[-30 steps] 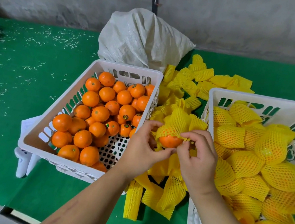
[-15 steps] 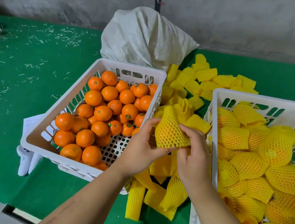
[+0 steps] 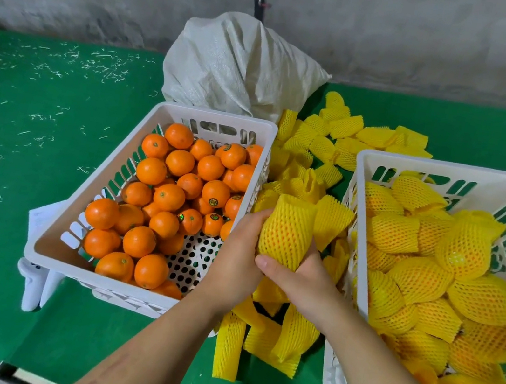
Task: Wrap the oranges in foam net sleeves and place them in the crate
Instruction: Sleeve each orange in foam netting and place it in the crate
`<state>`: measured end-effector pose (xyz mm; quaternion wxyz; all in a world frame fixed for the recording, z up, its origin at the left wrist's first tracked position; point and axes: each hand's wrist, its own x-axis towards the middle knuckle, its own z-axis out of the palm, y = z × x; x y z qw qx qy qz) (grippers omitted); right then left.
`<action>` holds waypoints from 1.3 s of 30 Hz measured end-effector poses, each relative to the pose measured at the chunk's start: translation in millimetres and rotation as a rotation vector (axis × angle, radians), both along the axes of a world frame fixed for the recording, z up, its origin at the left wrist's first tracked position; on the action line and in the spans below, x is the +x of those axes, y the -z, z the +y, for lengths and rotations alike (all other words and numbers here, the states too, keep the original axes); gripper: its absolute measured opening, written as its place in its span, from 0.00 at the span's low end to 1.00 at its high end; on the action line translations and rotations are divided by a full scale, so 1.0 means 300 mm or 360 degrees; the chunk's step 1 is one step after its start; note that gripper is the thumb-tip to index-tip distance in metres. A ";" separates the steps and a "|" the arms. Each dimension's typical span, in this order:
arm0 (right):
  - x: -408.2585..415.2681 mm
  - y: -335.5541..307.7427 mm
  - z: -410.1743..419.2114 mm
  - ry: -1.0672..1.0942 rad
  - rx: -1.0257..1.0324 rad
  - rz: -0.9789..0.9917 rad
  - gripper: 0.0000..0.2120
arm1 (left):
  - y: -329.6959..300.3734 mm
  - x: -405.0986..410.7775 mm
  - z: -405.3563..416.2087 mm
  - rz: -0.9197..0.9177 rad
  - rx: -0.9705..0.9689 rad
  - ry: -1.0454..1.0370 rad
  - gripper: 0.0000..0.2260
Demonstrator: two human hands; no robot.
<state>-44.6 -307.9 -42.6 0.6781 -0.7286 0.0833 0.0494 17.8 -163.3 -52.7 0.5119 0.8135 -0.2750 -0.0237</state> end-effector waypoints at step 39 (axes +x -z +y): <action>0.096 0.041 -0.160 -0.0124 -0.1778 -0.0134 0.09 | -0.002 0.004 0.016 0.0060 -0.0201 -0.0248 0.12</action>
